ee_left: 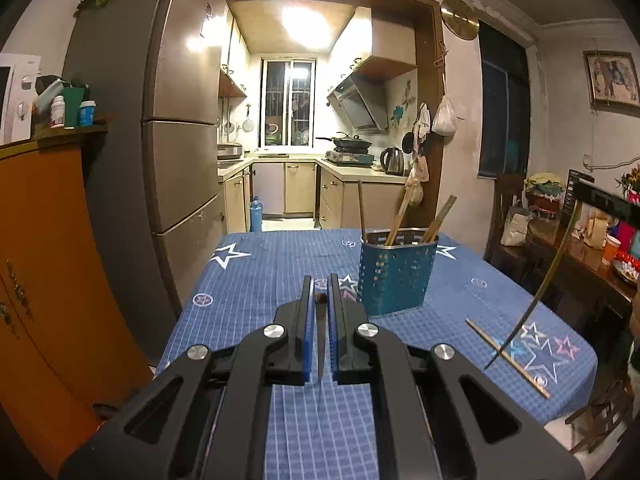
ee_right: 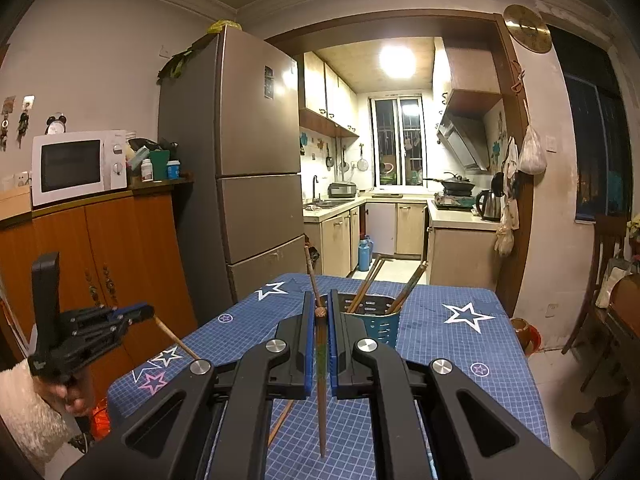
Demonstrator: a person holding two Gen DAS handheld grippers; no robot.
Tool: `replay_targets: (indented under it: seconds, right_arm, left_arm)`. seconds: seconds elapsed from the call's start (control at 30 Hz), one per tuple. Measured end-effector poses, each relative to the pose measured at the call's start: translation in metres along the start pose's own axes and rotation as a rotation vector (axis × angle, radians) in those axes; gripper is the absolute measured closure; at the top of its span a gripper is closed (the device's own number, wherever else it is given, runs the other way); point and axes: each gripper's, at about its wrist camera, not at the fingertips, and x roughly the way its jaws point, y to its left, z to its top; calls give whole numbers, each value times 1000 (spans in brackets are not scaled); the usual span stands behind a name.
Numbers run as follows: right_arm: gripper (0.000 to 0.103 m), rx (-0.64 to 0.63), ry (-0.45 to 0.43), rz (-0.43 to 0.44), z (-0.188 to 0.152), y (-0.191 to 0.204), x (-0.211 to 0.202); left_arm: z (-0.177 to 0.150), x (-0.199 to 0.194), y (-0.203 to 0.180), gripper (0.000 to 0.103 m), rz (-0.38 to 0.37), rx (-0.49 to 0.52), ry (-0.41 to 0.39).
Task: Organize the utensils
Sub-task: 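Hold both chopsticks upright above the teal holder, aligning them over its opening, then lower both chopsticks into the teal holder and open both tools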
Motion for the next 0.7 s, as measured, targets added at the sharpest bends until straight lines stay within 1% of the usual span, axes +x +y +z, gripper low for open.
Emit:
replay_targets:
  seconds: [0.17, 0.33, 0.53, 0.63, 0.7]
  right_arm:
    - [96, 10, 13, -7, 2, -5, 9]
    - [96, 18, 27, -20, 0, -8, 16]
    - [96, 24, 36, -28, -2, -11, 19]
    - [96, 19, 39, -34, 1, -13, 22]
    - [96, 19, 36, -37, 7, -15, 25]
  left_arm:
    - [18, 8, -13, 98, -15, 15, 12]
    - [26, 15, -28, 98, -41, 47, 18]
    - [33, 21, -29, 98, -70, 29, 30]
    - [43, 23, -31, 98, -79, 28, 25]
    - [55, 24, -36, 98, -83, 44, 14]
